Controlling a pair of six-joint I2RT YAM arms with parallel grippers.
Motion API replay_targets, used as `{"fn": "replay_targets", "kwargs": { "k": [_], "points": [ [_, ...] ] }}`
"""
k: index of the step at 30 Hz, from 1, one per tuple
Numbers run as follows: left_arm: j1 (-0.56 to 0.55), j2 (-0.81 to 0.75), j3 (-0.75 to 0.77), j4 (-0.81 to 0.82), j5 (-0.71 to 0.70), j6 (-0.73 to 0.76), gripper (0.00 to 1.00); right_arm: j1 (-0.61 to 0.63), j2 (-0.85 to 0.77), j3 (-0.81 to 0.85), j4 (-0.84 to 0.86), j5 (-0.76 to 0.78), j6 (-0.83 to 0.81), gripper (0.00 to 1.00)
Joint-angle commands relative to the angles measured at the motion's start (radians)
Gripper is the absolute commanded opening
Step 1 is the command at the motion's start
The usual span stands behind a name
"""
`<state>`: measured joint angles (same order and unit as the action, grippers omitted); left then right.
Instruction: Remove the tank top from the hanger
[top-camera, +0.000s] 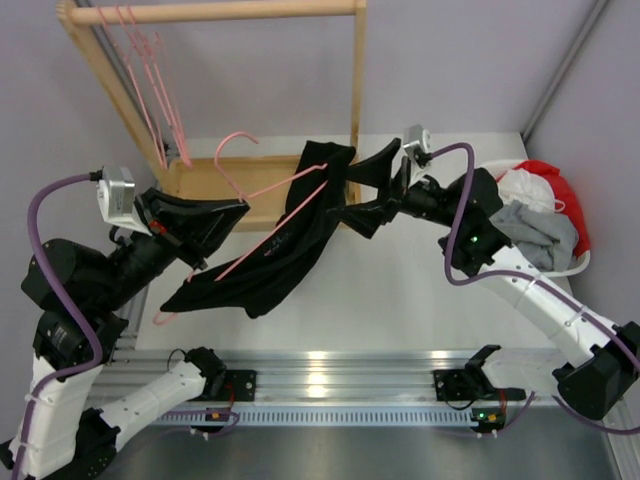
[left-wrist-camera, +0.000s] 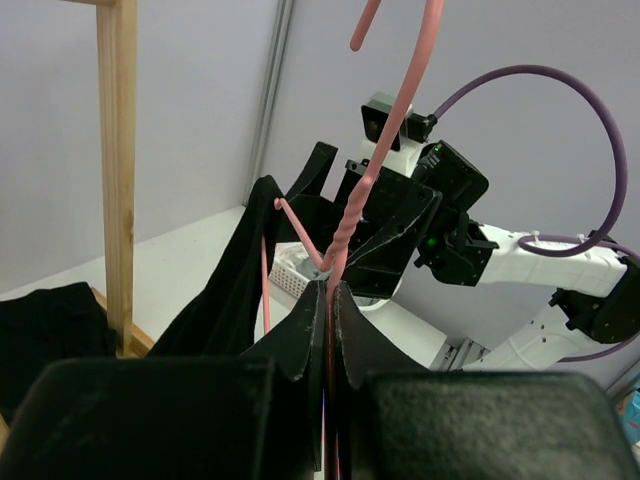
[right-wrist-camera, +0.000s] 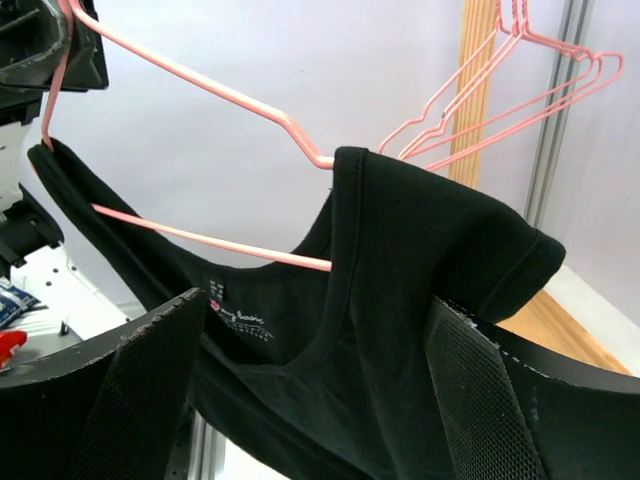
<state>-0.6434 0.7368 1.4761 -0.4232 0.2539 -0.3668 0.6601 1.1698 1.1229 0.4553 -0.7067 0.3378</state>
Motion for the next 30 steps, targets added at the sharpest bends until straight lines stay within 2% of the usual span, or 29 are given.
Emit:
{"fn": "replay_targets", "kwargs": {
  "k": [1,5,10,13,17,19,20,22,30],
  "points": [
    [0.001,-0.011,0.01,0.035,0.024,-0.017,0.0,0.026,-0.009,-0.014,0.066,-0.036,-0.019,0.86],
    [0.001,-0.011,0.024,0.038,0.036,-0.029,0.0,0.024,-0.016,-0.035,0.037,-0.008,-0.049,0.9],
    [0.001,-0.014,0.055,0.038,0.044,-0.043,0.0,0.026,0.019,-0.038,0.028,0.03,-0.06,0.77],
    [0.001,-0.019,0.067,0.038,0.045,-0.041,0.0,0.026,0.043,-0.037,0.037,0.047,-0.057,0.74],
    [0.001,-0.016,0.078,0.037,0.07,-0.057,0.0,0.024,0.068,-0.037,0.081,0.064,-0.031,0.4],
    [0.001,-0.014,0.076,0.038,0.076,-0.063,0.0,0.024,0.077,-0.034,0.088,0.075,-0.028,0.27],
    [0.001,-0.014,0.076,0.037,0.079,-0.064,0.0,0.024,0.077,-0.034,0.089,0.082,-0.023,0.14],
    [-0.001,-0.014,0.07,0.038,0.081,-0.063,0.0,0.024,0.071,-0.035,0.088,0.101,-0.02,0.01],
    [0.001,-0.039,0.023,0.031,0.027,-0.021,0.0,0.024,-0.06,-0.081,0.031,0.179,-0.062,0.0]
  ]
}}
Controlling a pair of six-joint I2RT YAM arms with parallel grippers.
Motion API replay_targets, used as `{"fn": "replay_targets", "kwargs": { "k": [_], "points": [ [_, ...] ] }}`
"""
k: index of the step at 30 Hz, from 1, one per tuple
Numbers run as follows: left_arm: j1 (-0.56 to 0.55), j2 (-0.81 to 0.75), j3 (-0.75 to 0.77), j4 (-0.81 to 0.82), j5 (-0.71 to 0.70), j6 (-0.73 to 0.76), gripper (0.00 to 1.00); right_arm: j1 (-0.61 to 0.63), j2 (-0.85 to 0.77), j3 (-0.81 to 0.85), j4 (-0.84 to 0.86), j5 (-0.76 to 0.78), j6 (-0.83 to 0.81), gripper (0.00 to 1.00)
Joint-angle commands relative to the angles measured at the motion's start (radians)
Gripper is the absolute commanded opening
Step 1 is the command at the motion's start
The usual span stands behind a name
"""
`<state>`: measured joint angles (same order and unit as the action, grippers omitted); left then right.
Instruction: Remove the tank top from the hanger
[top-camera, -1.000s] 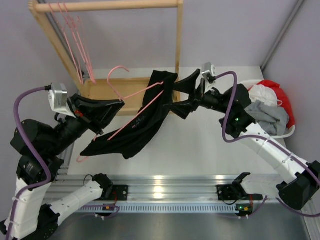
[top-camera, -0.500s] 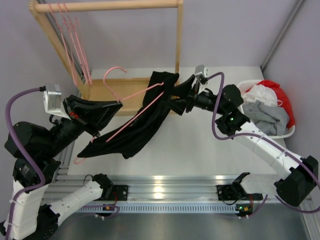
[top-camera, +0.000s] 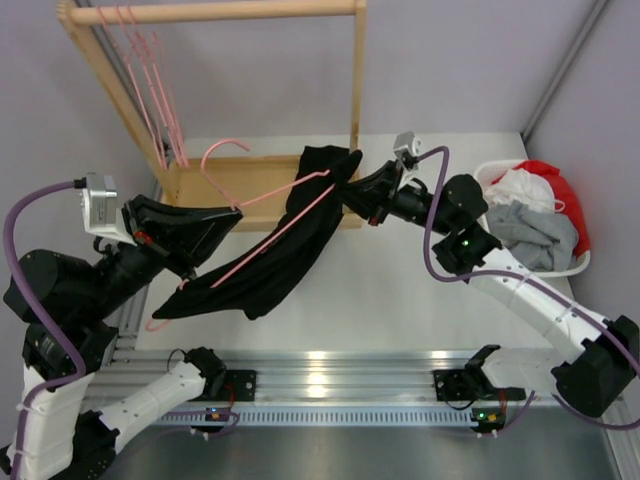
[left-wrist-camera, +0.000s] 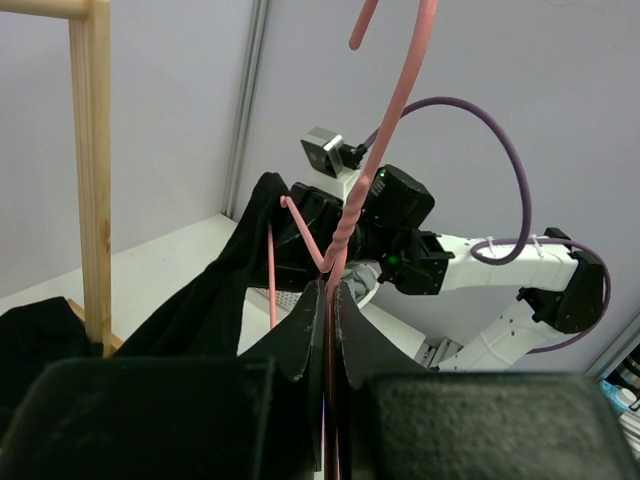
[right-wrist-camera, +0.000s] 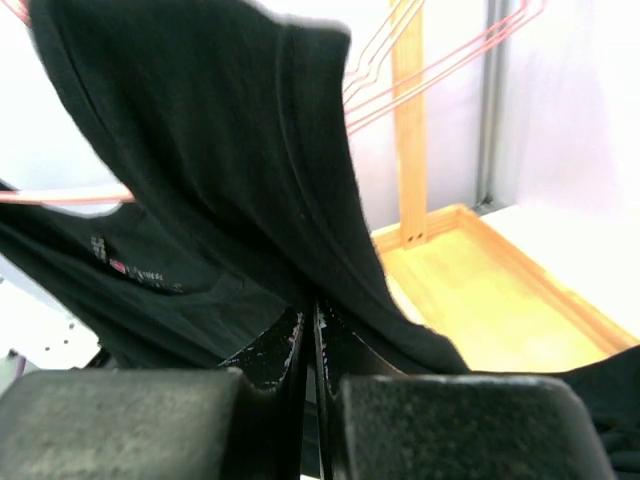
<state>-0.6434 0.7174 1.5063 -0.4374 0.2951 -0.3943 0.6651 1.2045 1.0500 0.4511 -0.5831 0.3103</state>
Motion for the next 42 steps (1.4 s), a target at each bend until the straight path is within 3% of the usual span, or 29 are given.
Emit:
{"fn": "replay_targets", "kwargs": {
  "k": [1,5,11,20,24,26,30,34,35,36,37,39,40,42],
  "points": [
    [0.001,-0.018,-0.011,0.029,-0.017,0.009,0.0,0.018,-0.111,-0.011,0.02,0.078,-0.042,0.0],
    [0.001,0.002,-0.017,-0.009,0.004,0.023,0.0,-0.001,-0.184,-0.01,-0.087,0.247,-0.092,0.0],
    [0.001,-0.01,-0.031,-0.024,0.022,0.031,0.0,-0.062,-0.261,-0.035,-0.115,0.474,-0.092,0.0],
    [0.001,-0.012,0.02,-0.026,0.099,0.011,0.0,-0.18,-0.252,-0.083,-0.138,0.47,-0.033,0.0],
    [0.001,-0.004,0.058,-0.024,0.115,-0.003,0.0,-0.18,-0.22,-0.108,-0.118,0.348,-0.028,0.0],
    [0.001,0.005,0.069,-0.024,0.096,0.003,0.0,-0.13,-0.211,-0.126,-0.089,0.299,-0.043,0.0],
    [0.001,0.049,0.098,-0.024,0.087,0.005,0.0,0.019,-0.188,-0.137,-0.104,0.365,-0.167,0.0],
    [-0.001,0.105,0.144,-0.024,0.053,0.008,0.0,0.126,-0.152,-0.168,-0.023,0.276,-0.165,0.0],
    [0.001,0.115,0.163,-0.024,0.035,0.011,0.0,0.163,-0.129,-0.179,0.022,0.255,-0.159,0.03],
    [0.001,0.143,0.17,-0.024,0.026,0.015,0.0,0.177,-0.117,-0.182,0.041,0.264,-0.133,0.17],
    [0.001,0.155,0.181,-0.024,0.018,0.021,0.0,0.21,-0.105,-0.192,0.061,0.278,-0.122,0.51],
    [0.001,0.201,0.218,-0.024,0.0,0.044,0.0,0.237,-0.073,-0.22,0.165,0.281,-0.105,0.72],
    [0.001,0.215,0.232,-0.024,-0.005,0.054,0.0,0.263,-0.063,-0.255,0.207,0.282,-0.099,0.9],
    [0.001,0.259,0.285,-0.024,-0.022,0.067,0.0,0.283,-0.033,-0.289,0.318,0.275,-0.096,0.99]
  ]
}}
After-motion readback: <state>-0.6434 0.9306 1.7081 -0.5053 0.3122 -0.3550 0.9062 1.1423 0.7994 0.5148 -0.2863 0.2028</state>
